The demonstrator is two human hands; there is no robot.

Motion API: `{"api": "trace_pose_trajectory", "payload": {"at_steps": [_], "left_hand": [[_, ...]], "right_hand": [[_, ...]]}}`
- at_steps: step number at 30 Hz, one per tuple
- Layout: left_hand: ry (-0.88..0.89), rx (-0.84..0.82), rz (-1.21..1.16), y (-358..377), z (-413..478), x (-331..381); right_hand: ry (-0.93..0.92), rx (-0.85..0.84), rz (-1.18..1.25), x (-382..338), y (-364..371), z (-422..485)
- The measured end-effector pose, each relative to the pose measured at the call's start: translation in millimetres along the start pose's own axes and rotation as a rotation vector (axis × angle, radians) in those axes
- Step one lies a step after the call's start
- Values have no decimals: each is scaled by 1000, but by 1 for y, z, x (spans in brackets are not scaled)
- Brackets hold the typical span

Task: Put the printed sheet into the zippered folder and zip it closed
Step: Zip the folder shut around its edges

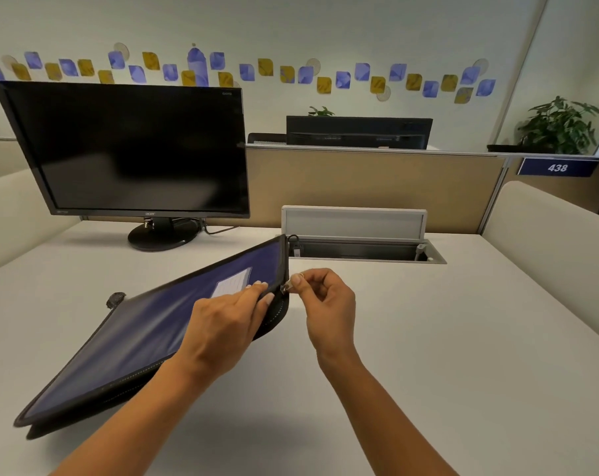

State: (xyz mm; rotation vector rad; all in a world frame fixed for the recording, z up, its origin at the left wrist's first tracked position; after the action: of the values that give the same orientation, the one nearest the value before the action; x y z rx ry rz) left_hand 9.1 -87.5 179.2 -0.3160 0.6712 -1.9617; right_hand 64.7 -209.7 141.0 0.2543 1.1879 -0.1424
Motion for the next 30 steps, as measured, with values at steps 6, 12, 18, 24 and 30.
{"api": "trace_pose_trajectory", "payload": {"at_steps": [6, 12, 18, 24, 30], "left_hand": [[-20, 75, -165, -22, -9, -21], [-41, 87, -243, -36, -8, -28], [-51, 99, -246, -44, -3, -34], [-111, 105, -273, -53, -4, -47], [-93, 122, -287, -51, -5, -46]], "right_hand": [[-47, 11, -18, -1, 17, 22], [-85, 106, -70, 11, 14, 50], [-173, 187, -116, 22, 11, 75], [-192, 223, -186, 33, 13, 100], [-192, 306, -268, 46, 10, 108]]}}
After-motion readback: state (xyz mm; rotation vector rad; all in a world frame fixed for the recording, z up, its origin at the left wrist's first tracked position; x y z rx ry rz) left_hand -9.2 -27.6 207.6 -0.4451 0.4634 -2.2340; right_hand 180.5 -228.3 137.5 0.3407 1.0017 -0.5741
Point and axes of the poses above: each hand's wrist, its own z-axis towards the middle knuckle, its own y-axis out of the palm, x = y × z, the point moved 7 cm from there along z, towards the middle knuckle, and after that the axes turned 6 degrees about x, right-handed, at the moved point
